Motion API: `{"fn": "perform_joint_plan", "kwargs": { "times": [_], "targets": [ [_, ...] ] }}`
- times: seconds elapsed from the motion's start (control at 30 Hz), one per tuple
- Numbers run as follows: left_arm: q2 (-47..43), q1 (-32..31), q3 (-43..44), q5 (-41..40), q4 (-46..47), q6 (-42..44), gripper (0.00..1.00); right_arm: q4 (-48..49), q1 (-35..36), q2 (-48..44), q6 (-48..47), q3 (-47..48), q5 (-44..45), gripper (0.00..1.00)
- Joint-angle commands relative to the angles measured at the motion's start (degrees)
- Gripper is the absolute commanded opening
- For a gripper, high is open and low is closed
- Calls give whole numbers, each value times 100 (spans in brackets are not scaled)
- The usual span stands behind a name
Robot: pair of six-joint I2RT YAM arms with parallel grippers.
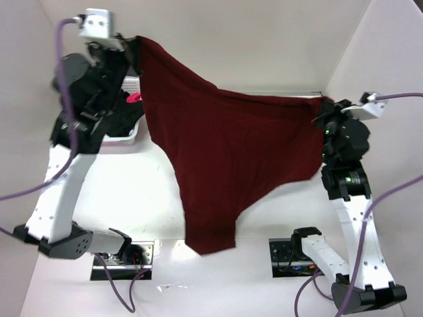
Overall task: Fold and stack the t-shirts
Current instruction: Flatten out the tshirt
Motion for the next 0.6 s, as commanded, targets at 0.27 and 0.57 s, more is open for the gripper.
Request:
{"fn": "perform_joint_plan", "kwargs": {
  "times": [0.27, 0.57],
  "targets": [
    [1067, 30, -1751, 258, 1444, -463, 0, 673, -23, 572, 557, -1750, 346, 0],
    [1920, 206, -1814, 46, 1849, -568, 0, 911, -23, 1820, 566, -1215, 399, 0]
  ]
}}
